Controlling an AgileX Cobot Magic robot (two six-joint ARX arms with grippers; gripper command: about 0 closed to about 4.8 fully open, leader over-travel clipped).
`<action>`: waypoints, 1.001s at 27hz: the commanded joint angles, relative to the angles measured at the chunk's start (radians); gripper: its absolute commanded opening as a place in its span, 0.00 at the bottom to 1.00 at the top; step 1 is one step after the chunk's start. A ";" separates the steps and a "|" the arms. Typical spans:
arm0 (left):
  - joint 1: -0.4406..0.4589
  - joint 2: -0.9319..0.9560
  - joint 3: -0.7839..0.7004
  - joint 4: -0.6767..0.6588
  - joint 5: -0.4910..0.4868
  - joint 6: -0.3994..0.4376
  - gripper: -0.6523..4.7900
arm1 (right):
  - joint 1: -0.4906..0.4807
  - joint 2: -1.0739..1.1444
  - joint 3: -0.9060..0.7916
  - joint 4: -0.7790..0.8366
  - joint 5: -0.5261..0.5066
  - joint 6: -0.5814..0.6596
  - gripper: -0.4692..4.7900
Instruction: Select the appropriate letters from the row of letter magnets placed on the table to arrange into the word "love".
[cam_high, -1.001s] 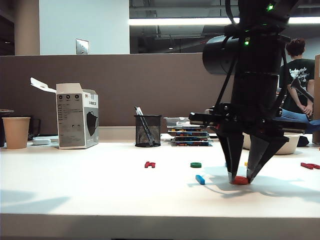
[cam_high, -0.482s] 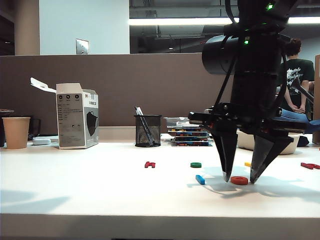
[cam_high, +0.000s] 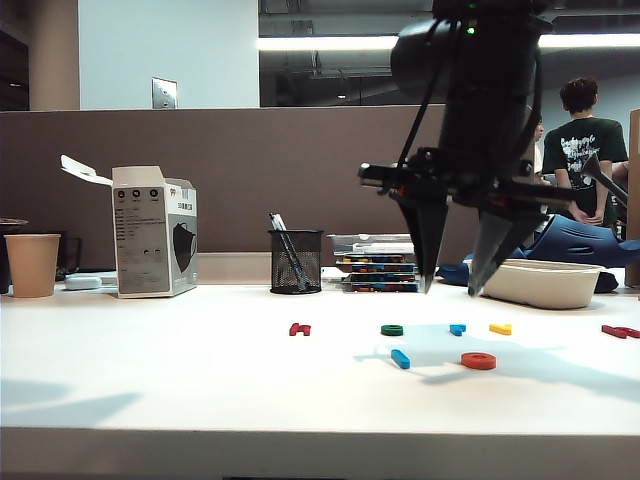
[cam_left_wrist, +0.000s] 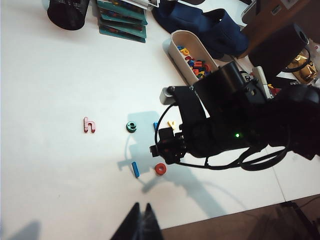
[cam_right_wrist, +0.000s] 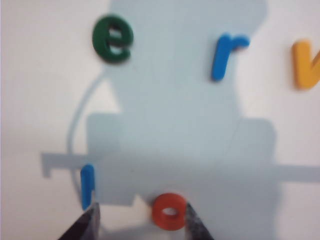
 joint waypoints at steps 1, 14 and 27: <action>-0.002 -0.002 0.004 0.006 -0.004 0.005 0.11 | -0.008 -0.005 0.034 0.006 0.116 -0.058 0.49; -0.002 -0.002 0.004 0.006 -0.004 0.005 0.11 | -0.129 0.002 0.038 0.113 0.041 -0.441 0.49; -0.002 -0.002 0.004 0.006 -0.004 0.005 0.11 | -0.337 0.037 0.038 0.130 -0.266 -0.701 0.47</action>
